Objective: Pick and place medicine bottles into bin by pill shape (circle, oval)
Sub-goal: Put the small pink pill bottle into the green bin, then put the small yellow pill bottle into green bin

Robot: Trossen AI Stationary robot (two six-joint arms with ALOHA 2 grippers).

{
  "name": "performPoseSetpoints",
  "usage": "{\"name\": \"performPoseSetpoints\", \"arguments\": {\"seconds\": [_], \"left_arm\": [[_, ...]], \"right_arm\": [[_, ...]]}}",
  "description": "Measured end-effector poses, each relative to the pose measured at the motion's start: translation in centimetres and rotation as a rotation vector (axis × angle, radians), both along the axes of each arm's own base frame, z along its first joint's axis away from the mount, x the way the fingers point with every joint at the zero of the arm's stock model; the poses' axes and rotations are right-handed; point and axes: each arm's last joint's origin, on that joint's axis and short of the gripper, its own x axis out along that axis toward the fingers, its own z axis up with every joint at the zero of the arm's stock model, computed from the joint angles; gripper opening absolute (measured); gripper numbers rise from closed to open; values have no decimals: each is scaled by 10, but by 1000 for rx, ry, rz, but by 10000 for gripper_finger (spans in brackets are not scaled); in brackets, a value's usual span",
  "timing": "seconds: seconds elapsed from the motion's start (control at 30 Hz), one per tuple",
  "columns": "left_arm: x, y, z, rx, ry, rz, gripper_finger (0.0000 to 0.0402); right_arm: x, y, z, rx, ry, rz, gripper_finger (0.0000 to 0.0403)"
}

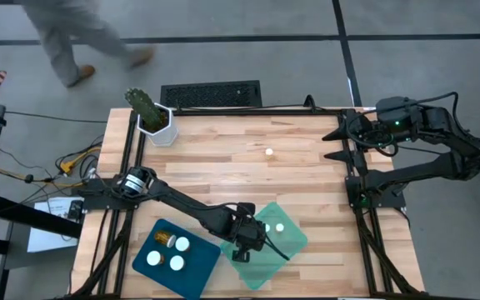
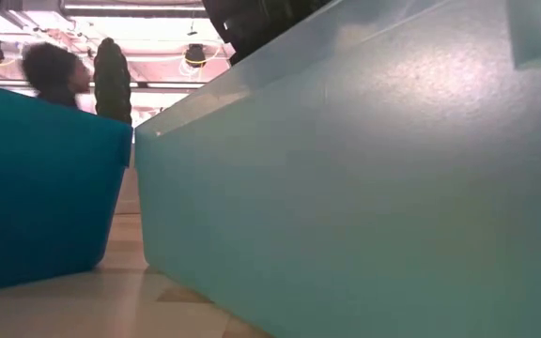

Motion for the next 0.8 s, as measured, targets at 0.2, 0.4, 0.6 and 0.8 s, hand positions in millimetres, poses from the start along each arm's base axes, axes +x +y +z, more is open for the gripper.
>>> {"name": "performPoseSetpoints", "arguments": {"seconds": [0.2,0.4,0.6,0.8], "left_arm": [[0,1,0,9,0,-15,130],[1,0,0,-31,-2,-11,168],[3,-2,10,-80,-1,6,211],[10,3,46,-86,-30,7,232]], "right_arm": [[0,0,0,-1,0,0,282],[0,0,0,-2,1,2,282],[0,0,0,-2,1,2,282],[0,0,0,-16,1,9,282]]}}
